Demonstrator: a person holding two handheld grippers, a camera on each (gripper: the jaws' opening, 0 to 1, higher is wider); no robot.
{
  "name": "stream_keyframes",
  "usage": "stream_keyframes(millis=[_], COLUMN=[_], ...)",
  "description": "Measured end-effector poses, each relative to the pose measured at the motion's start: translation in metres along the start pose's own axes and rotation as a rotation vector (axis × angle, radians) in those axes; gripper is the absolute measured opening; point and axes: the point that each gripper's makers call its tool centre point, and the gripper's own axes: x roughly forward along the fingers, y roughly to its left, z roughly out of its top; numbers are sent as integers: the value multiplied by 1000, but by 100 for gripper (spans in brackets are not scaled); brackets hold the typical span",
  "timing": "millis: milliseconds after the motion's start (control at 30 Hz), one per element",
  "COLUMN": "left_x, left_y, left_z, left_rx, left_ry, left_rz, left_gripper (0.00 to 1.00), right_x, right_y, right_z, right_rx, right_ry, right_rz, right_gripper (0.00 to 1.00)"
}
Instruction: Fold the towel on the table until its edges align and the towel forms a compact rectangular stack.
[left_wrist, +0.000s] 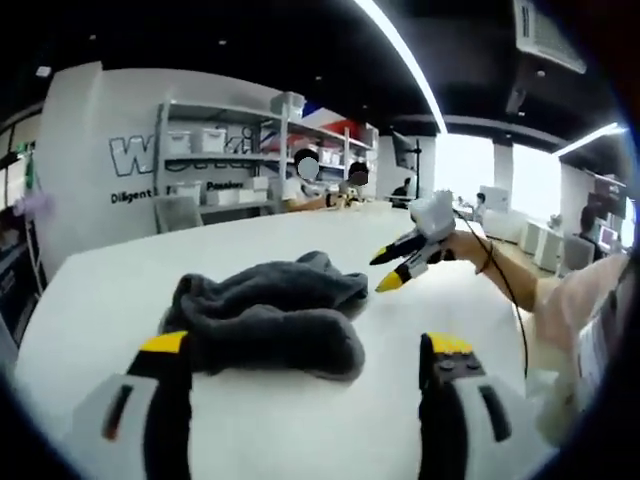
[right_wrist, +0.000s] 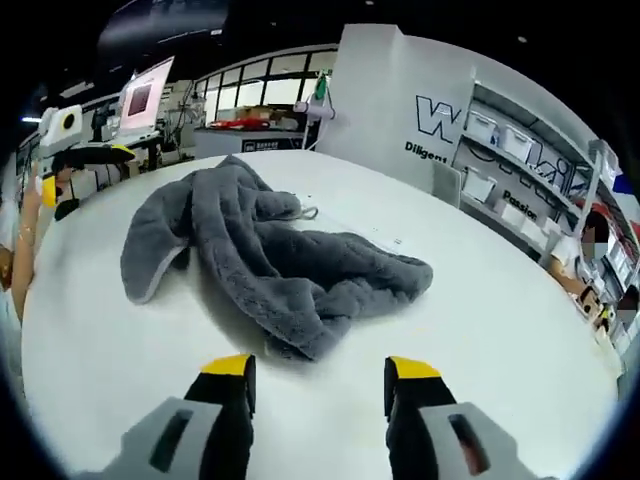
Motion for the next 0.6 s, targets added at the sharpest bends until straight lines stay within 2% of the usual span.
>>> stream_keyframes(millis=[133,300,433,533,600], left_x=[-1,-2,-3,-2,-2], left_y=[3,3,0,-2,-2], left_z=[0,0,0,-1,-2], left_rx=[-5,-2,3,7,12], left_ry=[-3,-4,-1,5,10], left_rz=[10,9,3,-5,-5], left_gripper=[99,99,99,99,99], right_x=[6,13,18,22,24], right_y=[-1,-1,2,7,9], right_z=[6,5,11,9,9], right_rx=[72,86,99,69,49], right_ry=[-57,-42,-64,-41,-32], right_rz=[31,46,71,81,99], right_gripper=[44,39,26,21,14])
